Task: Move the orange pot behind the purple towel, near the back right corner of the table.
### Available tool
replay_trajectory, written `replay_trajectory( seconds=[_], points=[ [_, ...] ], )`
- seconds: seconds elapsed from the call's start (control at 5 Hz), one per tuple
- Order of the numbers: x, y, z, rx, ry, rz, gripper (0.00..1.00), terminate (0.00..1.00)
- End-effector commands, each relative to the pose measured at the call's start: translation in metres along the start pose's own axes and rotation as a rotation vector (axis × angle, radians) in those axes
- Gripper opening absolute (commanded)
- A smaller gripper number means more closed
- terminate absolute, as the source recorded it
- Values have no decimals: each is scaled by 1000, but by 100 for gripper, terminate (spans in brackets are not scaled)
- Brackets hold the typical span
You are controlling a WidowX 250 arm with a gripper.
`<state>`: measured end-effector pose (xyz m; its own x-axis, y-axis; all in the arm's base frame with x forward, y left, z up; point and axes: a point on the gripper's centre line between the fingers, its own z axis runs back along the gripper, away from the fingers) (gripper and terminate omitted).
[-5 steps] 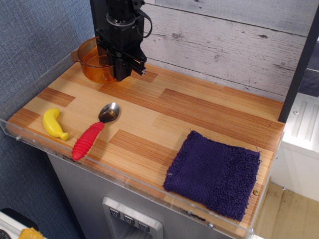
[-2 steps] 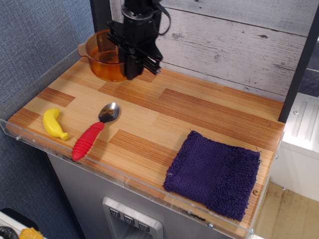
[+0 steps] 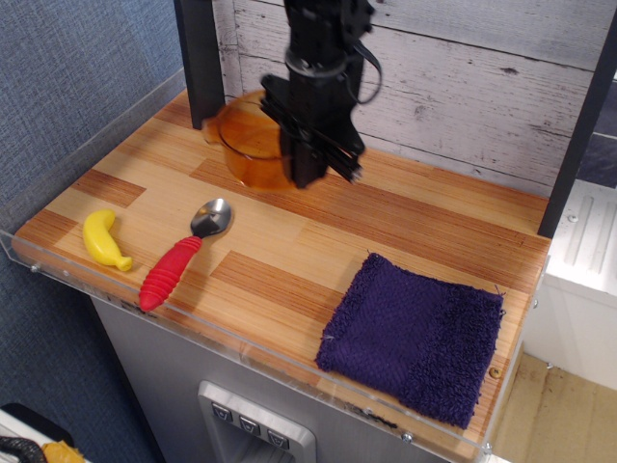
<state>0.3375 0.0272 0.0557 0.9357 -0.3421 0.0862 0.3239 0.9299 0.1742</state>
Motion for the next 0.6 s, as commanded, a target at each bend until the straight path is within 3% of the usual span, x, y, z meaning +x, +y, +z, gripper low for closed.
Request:
replay_trajectory(
  seconds=[0.0,0.4],
  points=[
    [34,-40,26,-40,-147,-87,0,0],
    [51,-79,24,-79,-171,-171,0,0]
  ],
)
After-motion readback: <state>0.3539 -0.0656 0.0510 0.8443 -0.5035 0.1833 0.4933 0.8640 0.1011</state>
